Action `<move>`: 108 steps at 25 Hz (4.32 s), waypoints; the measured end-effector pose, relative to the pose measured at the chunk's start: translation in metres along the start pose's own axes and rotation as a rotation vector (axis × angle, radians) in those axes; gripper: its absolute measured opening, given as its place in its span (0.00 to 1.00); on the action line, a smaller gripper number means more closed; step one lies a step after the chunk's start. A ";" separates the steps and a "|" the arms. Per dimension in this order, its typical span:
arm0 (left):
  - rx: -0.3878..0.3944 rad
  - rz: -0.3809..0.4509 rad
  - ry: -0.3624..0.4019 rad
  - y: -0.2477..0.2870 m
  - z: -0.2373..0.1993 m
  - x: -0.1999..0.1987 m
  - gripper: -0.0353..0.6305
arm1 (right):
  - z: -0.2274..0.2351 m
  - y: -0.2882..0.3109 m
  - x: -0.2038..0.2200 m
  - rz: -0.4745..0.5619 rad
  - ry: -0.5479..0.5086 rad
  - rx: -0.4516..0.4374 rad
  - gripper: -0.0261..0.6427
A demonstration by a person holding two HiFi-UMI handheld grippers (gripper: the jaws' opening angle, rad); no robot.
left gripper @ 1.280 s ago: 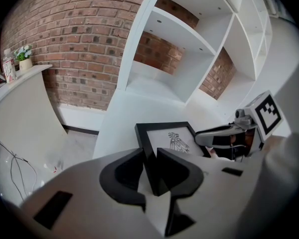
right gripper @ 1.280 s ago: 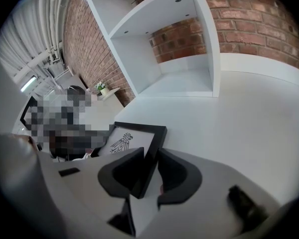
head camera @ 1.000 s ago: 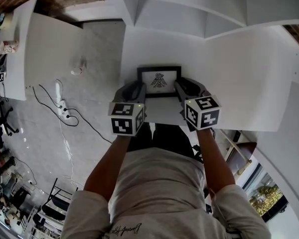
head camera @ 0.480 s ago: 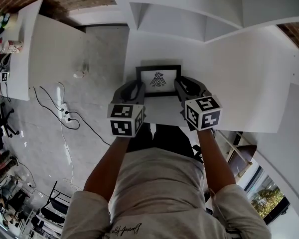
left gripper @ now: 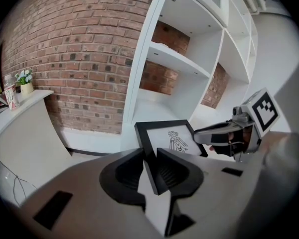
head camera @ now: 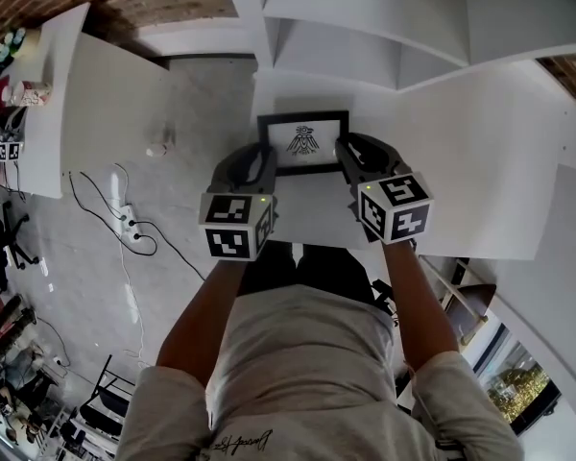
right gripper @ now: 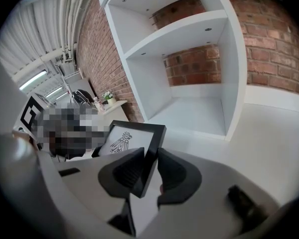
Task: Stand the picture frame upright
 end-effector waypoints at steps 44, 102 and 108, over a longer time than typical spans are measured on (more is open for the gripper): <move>-0.001 0.090 0.091 0.063 -0.054 -0.070 0.19 | 0.031 0.063 -0.070 0.132 -0.037 0.076 0.18; -0.039 0.091 0.142 0.096 -0.059 -0.080 0.15 | 0.051 0.077 -0.074 0.158 0.001 0.124 0.15; -0.045 0.101 0.162 0.095 -0.059 -0.079 0.15 | 0.050 0.077 -0.074 0.168 0.003 0.126 0.15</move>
Point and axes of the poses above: the fingertips, and each gripper's own axes: y forward along the fingers, z to its right, x out of its underside, the point moved 7 cm from there along -y, backward along the fingers, and after that the axes turned 6 degrees about -x, right-handed, at the moved point
